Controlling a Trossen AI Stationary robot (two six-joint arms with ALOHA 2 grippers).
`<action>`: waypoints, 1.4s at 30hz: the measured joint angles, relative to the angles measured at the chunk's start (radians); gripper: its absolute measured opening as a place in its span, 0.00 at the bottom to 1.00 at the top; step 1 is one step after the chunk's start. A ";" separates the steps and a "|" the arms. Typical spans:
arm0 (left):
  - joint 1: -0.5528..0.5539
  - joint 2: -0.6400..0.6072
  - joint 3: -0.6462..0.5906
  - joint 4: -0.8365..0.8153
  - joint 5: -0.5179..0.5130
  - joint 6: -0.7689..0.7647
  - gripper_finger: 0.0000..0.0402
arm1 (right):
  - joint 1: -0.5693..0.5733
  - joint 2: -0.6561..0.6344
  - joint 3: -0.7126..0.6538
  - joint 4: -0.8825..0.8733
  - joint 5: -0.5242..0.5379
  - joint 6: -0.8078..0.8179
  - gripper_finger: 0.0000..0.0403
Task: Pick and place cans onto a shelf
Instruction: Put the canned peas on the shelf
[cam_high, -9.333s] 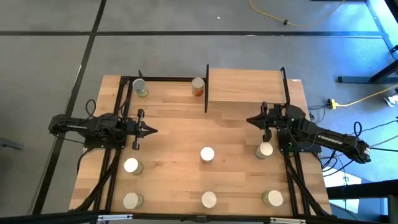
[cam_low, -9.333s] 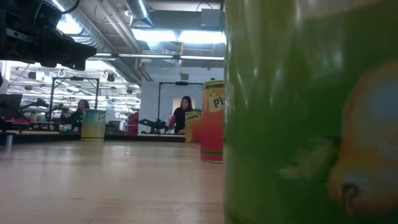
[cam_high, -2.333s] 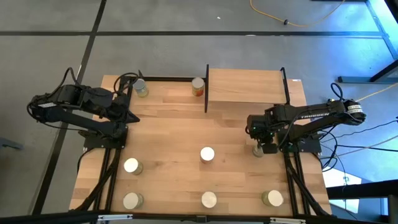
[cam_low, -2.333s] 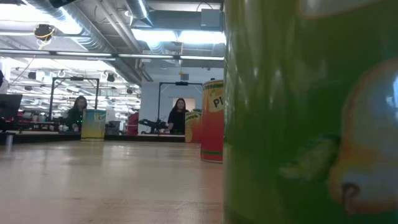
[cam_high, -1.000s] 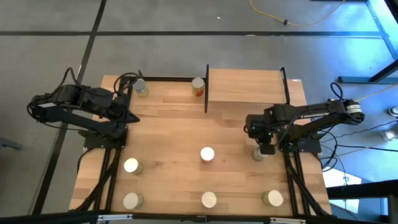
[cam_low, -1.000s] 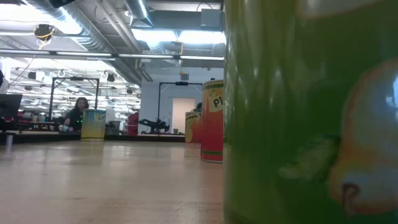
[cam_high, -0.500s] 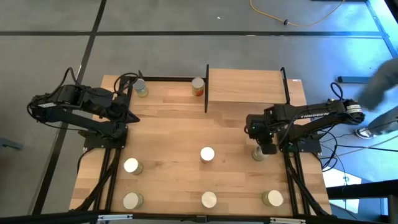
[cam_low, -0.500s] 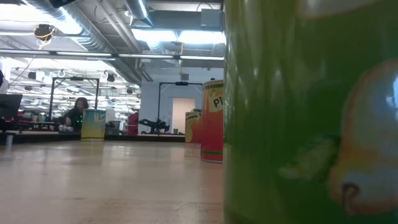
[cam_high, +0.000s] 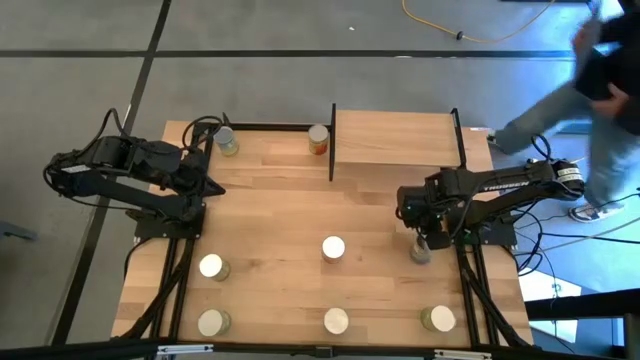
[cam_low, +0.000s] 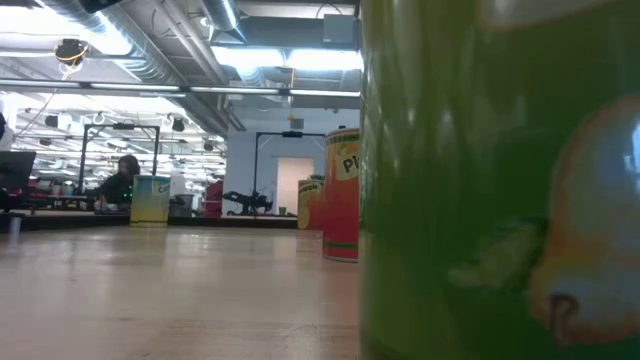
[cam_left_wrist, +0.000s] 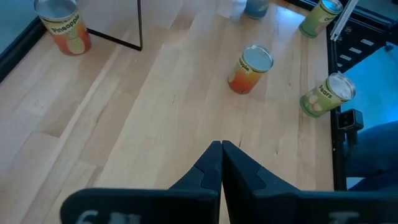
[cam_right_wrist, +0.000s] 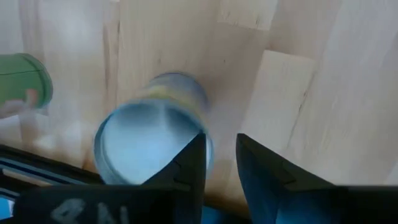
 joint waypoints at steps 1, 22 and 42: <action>0.000 0.000 0.000 0.000 0.000 -0.002 0.00 | 0.000 0.001 0.000 0.001 0.001 -0.002 0.23; 0.000 0.000 0.000 0.000 -0.001 -0.005 0.00 | 0.000 -0.001 -0.034 0.027 -0.024 0.010 0.23; 0.000 0.000 0.000 0.000 -0.022 0.002 0.00 | 0.000 0.000 -0.024 0.031 0.033 0.036 0.01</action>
